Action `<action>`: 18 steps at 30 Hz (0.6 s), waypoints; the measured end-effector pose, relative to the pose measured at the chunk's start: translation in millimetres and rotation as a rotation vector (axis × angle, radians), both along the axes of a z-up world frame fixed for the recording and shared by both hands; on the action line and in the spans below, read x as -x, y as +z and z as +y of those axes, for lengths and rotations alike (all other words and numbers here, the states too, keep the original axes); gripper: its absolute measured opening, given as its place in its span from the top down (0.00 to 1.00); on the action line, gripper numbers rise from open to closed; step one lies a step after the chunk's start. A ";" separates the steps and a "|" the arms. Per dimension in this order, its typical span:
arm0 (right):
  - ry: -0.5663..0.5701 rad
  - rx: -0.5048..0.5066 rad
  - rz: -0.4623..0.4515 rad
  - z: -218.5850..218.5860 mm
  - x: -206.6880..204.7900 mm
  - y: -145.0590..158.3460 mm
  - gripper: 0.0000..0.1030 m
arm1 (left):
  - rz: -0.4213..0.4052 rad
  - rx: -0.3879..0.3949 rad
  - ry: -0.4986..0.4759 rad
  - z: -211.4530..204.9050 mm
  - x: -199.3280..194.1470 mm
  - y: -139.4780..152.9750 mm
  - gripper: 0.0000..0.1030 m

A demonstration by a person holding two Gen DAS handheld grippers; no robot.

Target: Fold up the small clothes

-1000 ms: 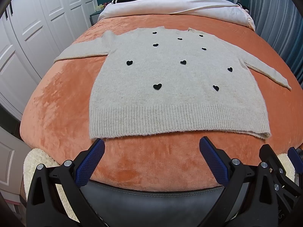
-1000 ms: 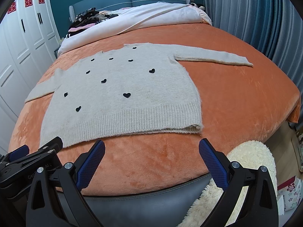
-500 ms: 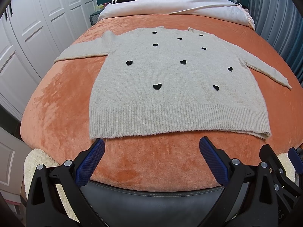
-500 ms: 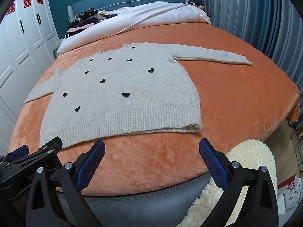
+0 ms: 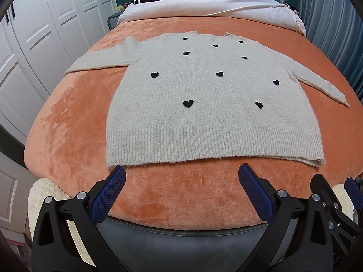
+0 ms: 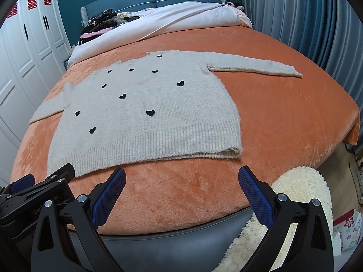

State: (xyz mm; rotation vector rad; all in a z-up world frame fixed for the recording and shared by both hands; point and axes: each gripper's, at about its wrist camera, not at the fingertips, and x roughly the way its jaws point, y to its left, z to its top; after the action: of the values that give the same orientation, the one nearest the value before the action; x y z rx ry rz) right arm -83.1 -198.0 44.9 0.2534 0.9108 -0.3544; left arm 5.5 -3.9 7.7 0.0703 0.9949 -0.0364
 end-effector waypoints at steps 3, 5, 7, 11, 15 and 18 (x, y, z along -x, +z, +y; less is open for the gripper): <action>-0.002 -0.002 0.003 -0.3 -1.5 -0.8 0.05 | 0.001 -0.001 0.000 -0.2 -0.4 -0.5 0.06; -0.003 -0.004 0.006 -0.6 -2.8 -1.5 0.05 | 0.003 0.000 0.001 0.2 -0.7 -0.6 0.06; -0.004 -0.004 0.007 -0.7 -3.8 -1.7 0.05 | 0.005 0.000 0.001 -0.2 -1.7 -1.6 0.06; -0.005 -0.009 0.009 -1.0 -4.4 -2.7 0.05 | 0.005 -0.005 -0.001 -0.4 -2.6 -2.7 0.06; -0.006 -0.011 0.012 -1.1 -5.6 -3.7 0.05 | 0.010 -0.009 -0.002 -0.7 -4.4 -5.3 0.06; -0.004 -0.016 0.016 -2.1 -6.9 -6.6 0.05 | 0.018 -0.011 -0.002 -0.8 -6.3 -8.1 0.06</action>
State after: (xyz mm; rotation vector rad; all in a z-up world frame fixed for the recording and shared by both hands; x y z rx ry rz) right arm -76.1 -200.1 38.3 0.2673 0.9289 -0.3540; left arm 11.8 -4.7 -0.3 0.0816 1.0130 -0.0336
